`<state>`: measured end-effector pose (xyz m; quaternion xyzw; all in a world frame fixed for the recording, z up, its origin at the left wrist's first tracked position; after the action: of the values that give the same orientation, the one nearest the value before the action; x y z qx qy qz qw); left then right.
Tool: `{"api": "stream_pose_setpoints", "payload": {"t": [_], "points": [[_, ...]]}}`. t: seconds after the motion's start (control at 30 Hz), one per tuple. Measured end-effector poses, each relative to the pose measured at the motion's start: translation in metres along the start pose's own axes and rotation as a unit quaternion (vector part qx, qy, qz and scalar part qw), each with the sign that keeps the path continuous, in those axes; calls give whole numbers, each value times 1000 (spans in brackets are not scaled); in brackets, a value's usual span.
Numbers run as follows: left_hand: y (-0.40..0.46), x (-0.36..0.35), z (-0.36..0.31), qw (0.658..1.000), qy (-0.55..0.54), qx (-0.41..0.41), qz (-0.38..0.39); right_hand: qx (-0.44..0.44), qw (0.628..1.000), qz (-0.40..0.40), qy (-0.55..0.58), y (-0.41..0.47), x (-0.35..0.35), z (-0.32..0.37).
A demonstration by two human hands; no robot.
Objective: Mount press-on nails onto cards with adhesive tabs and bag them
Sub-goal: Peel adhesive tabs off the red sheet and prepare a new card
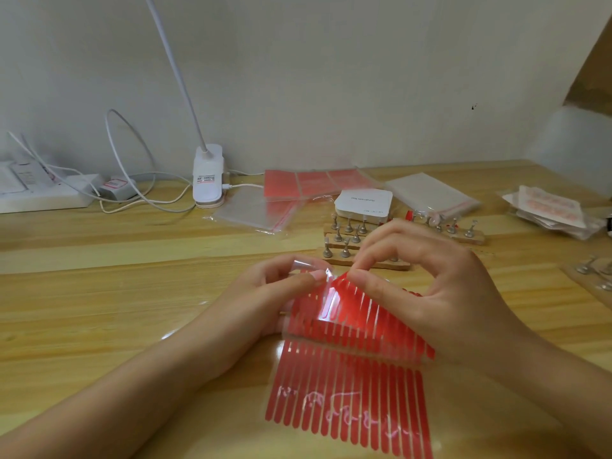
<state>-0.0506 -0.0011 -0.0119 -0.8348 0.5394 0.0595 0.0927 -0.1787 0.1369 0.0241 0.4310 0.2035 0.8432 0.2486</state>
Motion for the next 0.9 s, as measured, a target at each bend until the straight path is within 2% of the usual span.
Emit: {"api": "stream_pose_setpoints", "payload": {"t": [0.27,0.53,0.9], "points": [[-2,1,-1,1000,2,6,-4,-42,997,-3,63,4,9,1],[-5,-4,-4,999,21,-12,25,-128,991,34,21,4,2,-9],[-11,-10,-9,998,27,-48,35,-185,979,68,58,4,1,-13]]}}
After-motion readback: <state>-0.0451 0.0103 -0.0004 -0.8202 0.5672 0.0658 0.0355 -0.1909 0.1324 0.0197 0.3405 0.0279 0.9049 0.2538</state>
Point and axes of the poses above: each hand's wrist, its own y-axis towards the middle knuckle, its own x-axis out of the back of the hand, z = x × y, the point moved 1 cm from there along y, towards the middle knuckle, and after that the axes turned 7 degrees about -y, right-handed, at the moved point
